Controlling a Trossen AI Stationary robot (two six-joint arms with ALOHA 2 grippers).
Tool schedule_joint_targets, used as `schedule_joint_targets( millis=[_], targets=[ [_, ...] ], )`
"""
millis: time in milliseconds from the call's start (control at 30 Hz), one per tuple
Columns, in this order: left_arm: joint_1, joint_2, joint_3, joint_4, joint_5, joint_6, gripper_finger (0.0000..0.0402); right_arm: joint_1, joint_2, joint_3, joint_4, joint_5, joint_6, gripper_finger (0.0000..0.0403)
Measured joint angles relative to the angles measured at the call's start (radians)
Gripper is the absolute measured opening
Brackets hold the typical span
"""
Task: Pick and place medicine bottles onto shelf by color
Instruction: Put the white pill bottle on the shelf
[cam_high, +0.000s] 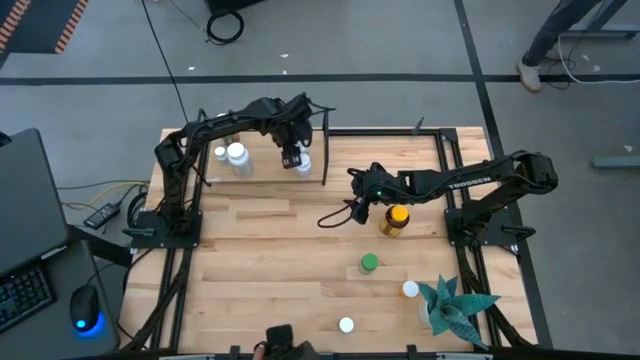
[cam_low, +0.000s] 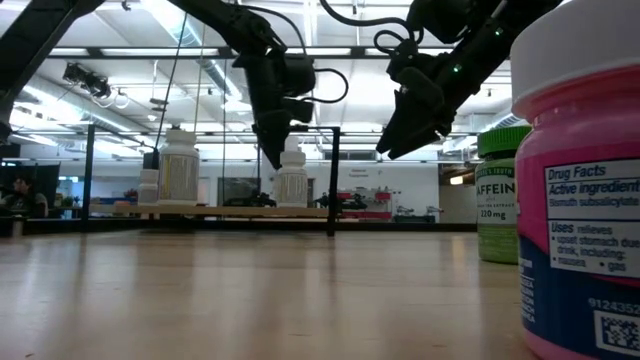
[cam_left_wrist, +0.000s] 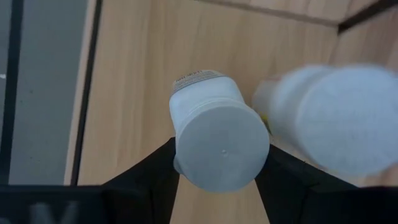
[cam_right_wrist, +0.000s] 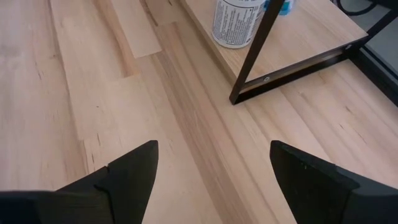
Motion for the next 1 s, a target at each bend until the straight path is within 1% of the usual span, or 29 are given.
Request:
schedule_joint_targets(
  millis=[167, 433, 567, 700, 800, 900, 1000],
  targets=[
    [0.000, 0.000, 0.000, -0.070, 0.000, 0.024, 0.0194, 0.000, 0.000, 0.000, 0.000, 0.000, 0.000, 0.0316],
    [0.000, 0.000, 0.000, -0.081, 0.000, 0.022, 0.0193, 0.000, 0.000, 0.000, 0.005, 0.000, 0.001, 0.0316],
    [0.002, 0.000, 0.000, -0.133, -0.002, 0.002, 0.0195, 0.000, 0.000, 0.000, 0.005, 0.000, 0.001, 0.0316],
    [0.004, 0.000, 0.000, -0.162, -0.036, -0.023, 0.0190, 0.000, 0.000, 0.000, 0.006, 0.000, 0.001, 0.0316],
    [0.008, 0.000, 0.000, -0.176, -0.042, -0.074, 0.0190, 0.000, 0.000, 0.000, 0.006, 0.000, 0.002, 0.0316],
    [0.013, 0.000, 0.000, -0.190, -0.044, -0.184, 0.0193, 0.001, 0.000, 0.000, 0.005, 0.000, 0.002, 0.0316],
    [0.013, 0.000, 0.000, -0.211, -0.010, -0.283, 0.0192, 0.002, 0.000, 0.000, 0.005, -0.001, 0.007, 0.0316]
  ],
)
